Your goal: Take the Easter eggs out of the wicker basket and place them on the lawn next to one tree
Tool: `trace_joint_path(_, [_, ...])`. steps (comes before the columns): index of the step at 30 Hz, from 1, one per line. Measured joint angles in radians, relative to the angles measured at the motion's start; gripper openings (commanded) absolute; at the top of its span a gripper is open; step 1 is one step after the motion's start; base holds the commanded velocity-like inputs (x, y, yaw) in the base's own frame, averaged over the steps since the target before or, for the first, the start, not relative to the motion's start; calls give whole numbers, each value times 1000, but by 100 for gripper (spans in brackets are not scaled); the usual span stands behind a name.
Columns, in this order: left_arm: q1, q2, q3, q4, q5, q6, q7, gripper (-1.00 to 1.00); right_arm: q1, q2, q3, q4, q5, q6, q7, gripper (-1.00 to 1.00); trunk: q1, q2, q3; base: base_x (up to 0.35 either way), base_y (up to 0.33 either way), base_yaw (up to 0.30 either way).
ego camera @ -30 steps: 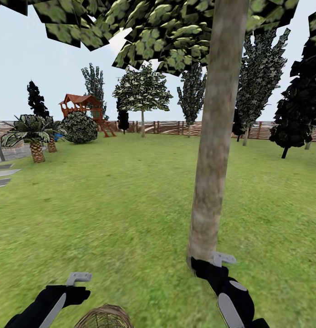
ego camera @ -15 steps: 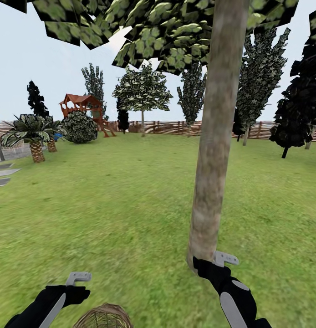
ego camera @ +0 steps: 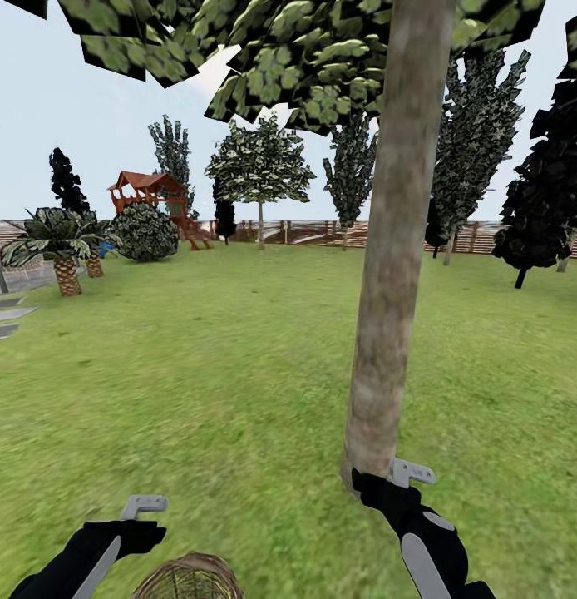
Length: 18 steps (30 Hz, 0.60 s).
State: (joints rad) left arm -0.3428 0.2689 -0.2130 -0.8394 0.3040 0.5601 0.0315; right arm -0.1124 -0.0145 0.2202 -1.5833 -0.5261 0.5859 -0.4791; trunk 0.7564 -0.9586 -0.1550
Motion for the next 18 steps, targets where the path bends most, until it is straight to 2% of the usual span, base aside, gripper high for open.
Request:
trace_joint_path(10, [0,0,1,8,-1,0,0,100,0,1,0,0,0,-1,0,100,38,-70,-31,0,0,0])
trace_joint_path(18, [-2,-2,-2,96,4,-7,-1,100,0,2,-1,0,0,-1,0,100,69,-126,-57,0,0,0])
